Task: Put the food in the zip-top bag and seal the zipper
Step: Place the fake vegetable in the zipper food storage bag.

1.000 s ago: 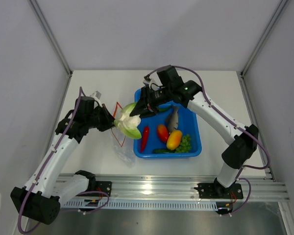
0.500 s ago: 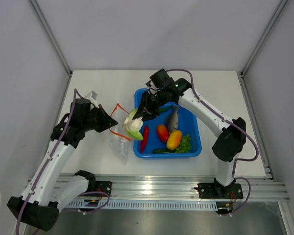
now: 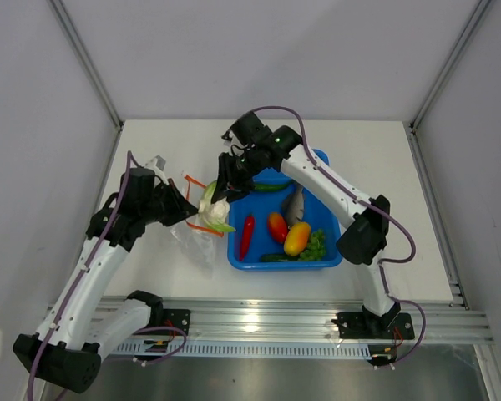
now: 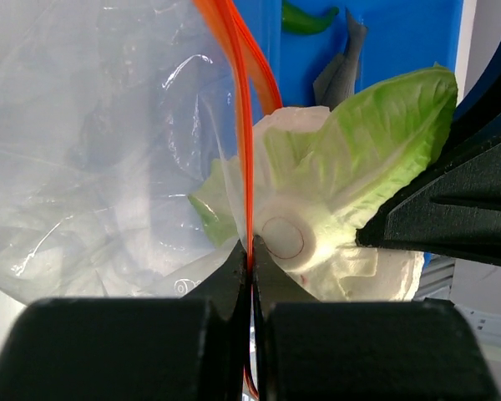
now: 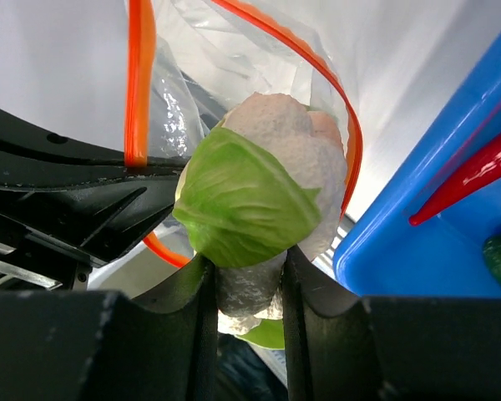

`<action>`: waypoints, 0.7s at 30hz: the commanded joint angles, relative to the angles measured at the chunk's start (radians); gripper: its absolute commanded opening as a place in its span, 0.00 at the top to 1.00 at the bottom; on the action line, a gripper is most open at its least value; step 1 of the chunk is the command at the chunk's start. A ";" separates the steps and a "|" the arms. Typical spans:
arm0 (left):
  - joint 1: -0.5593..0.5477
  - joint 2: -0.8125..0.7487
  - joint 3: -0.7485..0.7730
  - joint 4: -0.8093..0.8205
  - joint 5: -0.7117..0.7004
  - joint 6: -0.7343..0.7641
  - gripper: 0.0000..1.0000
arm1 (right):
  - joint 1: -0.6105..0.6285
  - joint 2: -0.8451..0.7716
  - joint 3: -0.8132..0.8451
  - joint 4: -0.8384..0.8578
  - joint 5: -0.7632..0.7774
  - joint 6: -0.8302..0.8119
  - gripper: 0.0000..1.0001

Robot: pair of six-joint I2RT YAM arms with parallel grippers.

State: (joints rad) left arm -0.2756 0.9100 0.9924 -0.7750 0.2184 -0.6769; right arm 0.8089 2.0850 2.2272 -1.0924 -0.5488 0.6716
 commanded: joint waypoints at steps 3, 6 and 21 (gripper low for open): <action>-0.007 0.035 0.066 0.037 0.084 0.025 0.99 | 0.065 0.030 0.055 0.043 -0.036 -0.135 1.00; -0.007 0.047 0.106 0.013 0.072 0.040 1.00 | 0.088 0.012 -0.017 0.100 -0.051 -0.222 1.00; -0.007 0.078 0.189 -0.086 -0.076 0.042 1.00 | 0.119 0.057 0.005 -0.081 0.209 -0.322 1.00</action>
State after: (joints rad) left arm -0.2779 0.9821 1.1446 -0.8993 0.1570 -0.6281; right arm 0.9337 2.1513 2.2215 -1.1545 -0.3798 0.3790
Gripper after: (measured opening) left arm 0.004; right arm 0.299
